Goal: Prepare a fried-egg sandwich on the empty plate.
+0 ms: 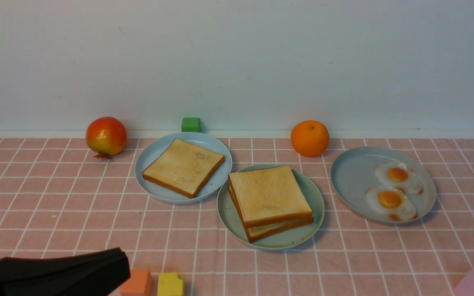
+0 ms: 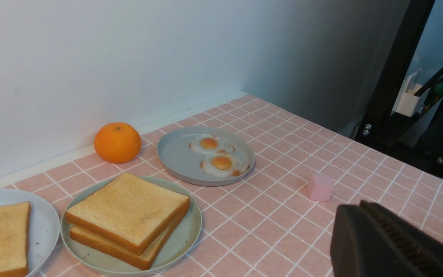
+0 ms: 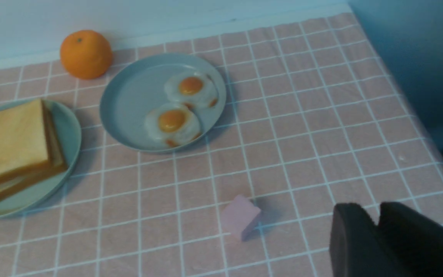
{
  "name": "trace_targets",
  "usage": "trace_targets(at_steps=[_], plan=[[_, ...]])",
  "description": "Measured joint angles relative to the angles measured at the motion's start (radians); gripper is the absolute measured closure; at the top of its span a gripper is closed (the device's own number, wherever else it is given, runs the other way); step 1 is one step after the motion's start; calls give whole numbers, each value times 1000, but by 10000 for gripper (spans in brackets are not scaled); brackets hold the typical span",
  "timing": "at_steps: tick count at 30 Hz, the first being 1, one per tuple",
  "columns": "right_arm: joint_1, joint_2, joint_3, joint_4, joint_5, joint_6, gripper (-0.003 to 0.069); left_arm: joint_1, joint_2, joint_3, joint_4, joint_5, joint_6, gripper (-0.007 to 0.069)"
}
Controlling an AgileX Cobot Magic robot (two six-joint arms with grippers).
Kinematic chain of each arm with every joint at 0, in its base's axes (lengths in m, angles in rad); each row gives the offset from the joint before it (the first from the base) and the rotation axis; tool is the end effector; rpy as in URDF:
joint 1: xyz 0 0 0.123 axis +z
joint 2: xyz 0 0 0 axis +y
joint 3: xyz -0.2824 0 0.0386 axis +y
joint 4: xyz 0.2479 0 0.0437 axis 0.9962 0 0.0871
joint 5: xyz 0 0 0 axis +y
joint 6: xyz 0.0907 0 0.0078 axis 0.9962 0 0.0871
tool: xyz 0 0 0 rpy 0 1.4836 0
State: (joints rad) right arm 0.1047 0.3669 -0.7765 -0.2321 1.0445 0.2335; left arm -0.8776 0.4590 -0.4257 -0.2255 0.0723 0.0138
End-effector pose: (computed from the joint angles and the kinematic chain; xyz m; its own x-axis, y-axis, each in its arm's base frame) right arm 0.0386 -0.0142 0.3535 -0.4966 0.0612 -0.8658 0.1256 0.9921 -0.0019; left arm 0.0654 -0.0811 0.3165 -0.1737 -0.1188 -0.9776 0.7599 0.6153 -0.2098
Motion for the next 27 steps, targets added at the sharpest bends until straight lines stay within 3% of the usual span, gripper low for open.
trace_targets(at_steps=[6, 14, 21, 27], plan=[[-51, -100, 138, 4, -50, -15, 528, 0, 0, 0, 0, 0, 0, 612], [-85, -180, 388, 114, -332, -46, 664, 0, 0, 0, 0, 0, 0, 612], [-120, -327, 704, 123, -603, -50, 666, 0, 0, 0, 0, 0, 0, 612], [-105, -378, 798, 121, -653, -50, 666, 0, 3, 0, 0, 1, 0, 611]])
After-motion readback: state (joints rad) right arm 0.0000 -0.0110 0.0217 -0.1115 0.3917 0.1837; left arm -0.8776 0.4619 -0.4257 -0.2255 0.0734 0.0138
